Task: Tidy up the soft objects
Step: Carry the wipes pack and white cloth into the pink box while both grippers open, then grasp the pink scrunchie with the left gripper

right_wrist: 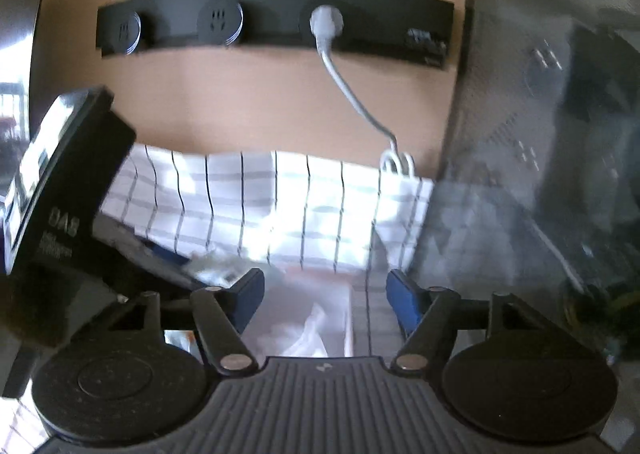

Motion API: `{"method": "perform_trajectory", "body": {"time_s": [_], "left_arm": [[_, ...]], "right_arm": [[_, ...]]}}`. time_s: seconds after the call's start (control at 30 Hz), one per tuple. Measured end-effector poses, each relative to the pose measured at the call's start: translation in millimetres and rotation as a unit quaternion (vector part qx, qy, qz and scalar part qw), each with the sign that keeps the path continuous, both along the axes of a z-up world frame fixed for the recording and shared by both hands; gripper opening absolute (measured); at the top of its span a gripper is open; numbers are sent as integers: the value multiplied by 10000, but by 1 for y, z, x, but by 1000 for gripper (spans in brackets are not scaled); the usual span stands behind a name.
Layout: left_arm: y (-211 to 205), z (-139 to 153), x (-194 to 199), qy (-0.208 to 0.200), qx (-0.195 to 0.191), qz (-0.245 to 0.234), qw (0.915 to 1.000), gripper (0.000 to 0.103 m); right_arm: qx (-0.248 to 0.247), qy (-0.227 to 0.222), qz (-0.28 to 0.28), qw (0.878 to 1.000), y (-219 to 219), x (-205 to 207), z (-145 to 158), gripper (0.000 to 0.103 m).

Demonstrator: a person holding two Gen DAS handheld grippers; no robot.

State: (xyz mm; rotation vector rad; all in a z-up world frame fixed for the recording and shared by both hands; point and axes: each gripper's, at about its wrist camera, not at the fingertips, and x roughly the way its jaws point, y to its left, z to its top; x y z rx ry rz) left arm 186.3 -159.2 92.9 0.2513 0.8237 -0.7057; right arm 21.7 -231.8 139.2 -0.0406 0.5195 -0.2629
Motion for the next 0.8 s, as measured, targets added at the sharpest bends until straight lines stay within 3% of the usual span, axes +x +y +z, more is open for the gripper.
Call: {"method": "perform_trajectory", "body": {"time_s": [0.07,0.13,0.3,0.37,0.43,0.53,0.63,0.8], "left_arm": [[0,-4,-1,73,69,-125,9999,80],[-9,-8,-3,95,388,-389,9984,81],[-3,-12,-4,520,112,-328,9980,76],[-3,-9,-8,395,176,-325,9985,75],[6,1,-10,499,-188,-235,9983,74],[21,25,-22,-106,-713,-91,9974,74],[49,45,-37,-395,-1134,-38,9928,74],[117,55,-59,-992,-1217,407,9868,74]], "right_arm": [[36,93,-47,9999,1,-5,-6,76],[58,185,-132,9997,2,-6,-12,76],[63,248,-342,9991,4,-17,-19,82],[70,241,-381,9990,6,-24,-21,83],[58,213,-424,9989,8,-30,-22,84],[33,148,-415,9990,15,-39,-23,86],[40,87,-265,9996,28,-43,-20,87],[96,-122,135,9998,58,-35,-12,92]]}}
